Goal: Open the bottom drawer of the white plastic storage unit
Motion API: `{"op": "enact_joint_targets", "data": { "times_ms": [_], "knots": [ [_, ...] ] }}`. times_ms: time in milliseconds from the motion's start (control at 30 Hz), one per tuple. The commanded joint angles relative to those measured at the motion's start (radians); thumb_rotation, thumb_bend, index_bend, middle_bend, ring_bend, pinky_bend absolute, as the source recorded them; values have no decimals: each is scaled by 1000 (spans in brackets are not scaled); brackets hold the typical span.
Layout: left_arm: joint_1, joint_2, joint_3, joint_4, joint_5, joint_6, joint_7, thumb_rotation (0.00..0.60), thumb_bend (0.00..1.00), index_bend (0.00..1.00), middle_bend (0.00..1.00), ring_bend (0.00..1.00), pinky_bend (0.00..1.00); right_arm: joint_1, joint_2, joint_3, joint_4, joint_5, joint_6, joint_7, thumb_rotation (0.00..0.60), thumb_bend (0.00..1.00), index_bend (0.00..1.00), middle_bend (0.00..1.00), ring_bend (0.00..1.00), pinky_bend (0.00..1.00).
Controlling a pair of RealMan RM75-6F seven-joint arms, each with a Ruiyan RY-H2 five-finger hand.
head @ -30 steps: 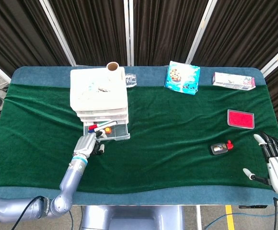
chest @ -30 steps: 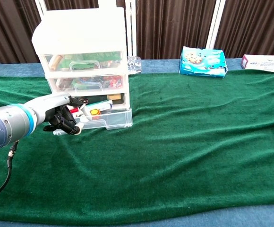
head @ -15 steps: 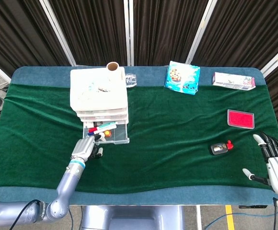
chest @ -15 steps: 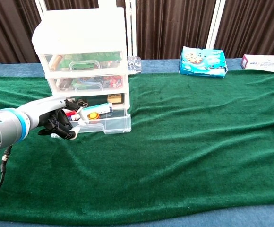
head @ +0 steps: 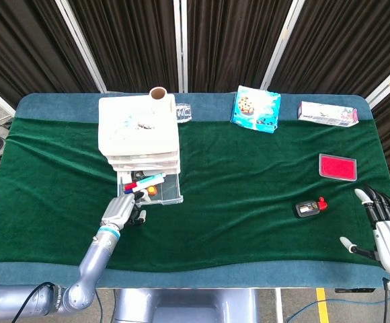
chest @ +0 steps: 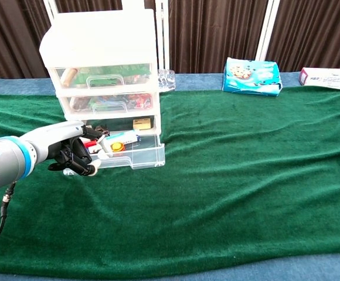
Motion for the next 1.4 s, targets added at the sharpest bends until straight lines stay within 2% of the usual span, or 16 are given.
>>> {"op": "enact_joint_targets", "data": {
  "times_ms": [33, 100, 167, 267, 467, 567, 600, 700, 733, 800, 867, 967, 1033, 1100, 1167, 1400],
  "knots": [
    [2, 0, 1, 2, 1, 0, -4, 600, 571, 353, 932, 910, 904, 0, 0, 0, 0, 0, 0, 0, 600, 43, 2, 0, 0, 0],
    [5, 1, 1, 5, 5, 2, -11, 600, 570, 309, 932, 910, 904, 0, 0, 0, -1, -1, 0, 0, 600, 43, 2, 0, 0, 0],
    [9, 1, 0, 8, 17, 3, -23, 600, 571, 170, 932, 910, 904, 0, 0, 0, -1, 0, -1, 0, 600, 43, 3, 0, 0, 0],
    [19, 5, -7, 7, 49, 6, -54, 600, 566, 23, 932, 910, 904, 1, -1, -1, 0, 0, -3, -3, 600, 43, 3, 0, 0, 0],
    [45, 10, -4, 3, 159, 39, -111, 600, 552, 0, 932, 910, 891, 3, -4, 0, 3, 3, -8, -5, 600, 43, 3, 0, 0, 0],
    [73, 32, 24, -15, 297, 106, -127, 600, 549, 0, 908, 898, 859, 3, -4, 2, 6, 7, -7, -4, 600, 43, 3, 0, 0, 0],
    [91, 45, 48, -19, 368, 146, -125, 600, 547, 0, 892, 888, 846, 2, -3, 4, 8, 9, -5, -3, 600, 43, 3, 0, 0, 0],
    [142, 78, 120, -34, 513, 221, -138, 600, 530, 0, 773, 775, 806, 1, -3, 7, 10, 10, -1, -4, 600, 43, 2, 0, 0, 0],
    [158, 87, 139, -36, 552, 241, -146, 600, 524, 0, 688, 694, 779, 1, -4, 7, 11, 11, 0, -5, 600, 43, 3, 0, 0, 0],
    [198, 114, 191, -37, 647, 293, -161, 600, 515, 0, 503, 521, 662, 0, -6, 7, 12, 11, 1, -12, 600, 43, 3, 0, 0, 0],
    [230, 139, 232, -34, 715, 331, -176, 600, 494, 0, 277, 309, 455, -1, -8, 6, 10, 8, 4, -21, 600, 43, 3, 0, 0, 0],
    [277, 176, 282, -25, 792, 383, -180, 600, 449, 0, 38, 59, 197, -2, -15, 5, 8, 2, 11, -40, 600, 43, 2, 0, 0, 0],
    [313, 198, 312, -5, 840, 433, -149, 600, 390, 0, 0, 1, 67, -3, -20, 3, 7, -1, 12, -59, 600, 43, 1, 0, 0, 0],
    [366, 218, 340, 30, 883, 502, -80, 600, 319, 0, 0, 0, 5, -3, -28, 0, 6, -5, 12, -89, 600, 43, 0, 0, 0, 0],
    [411, 224, 355, 70, 913, 563, -46, 600, 274, 0, 0, 0, 0, -4, -36, -2, 4, -11, 16, -116, 600, 43, 0, 0, 0, 0],
    [520, 238, 349, 173, 968, 687, -91, 600, 259, 0, 0, 0, 0, -9, -51, -6, -10, -30, 35, -166, 600, 43, 0, 0, 0, 0]
  ]
}}
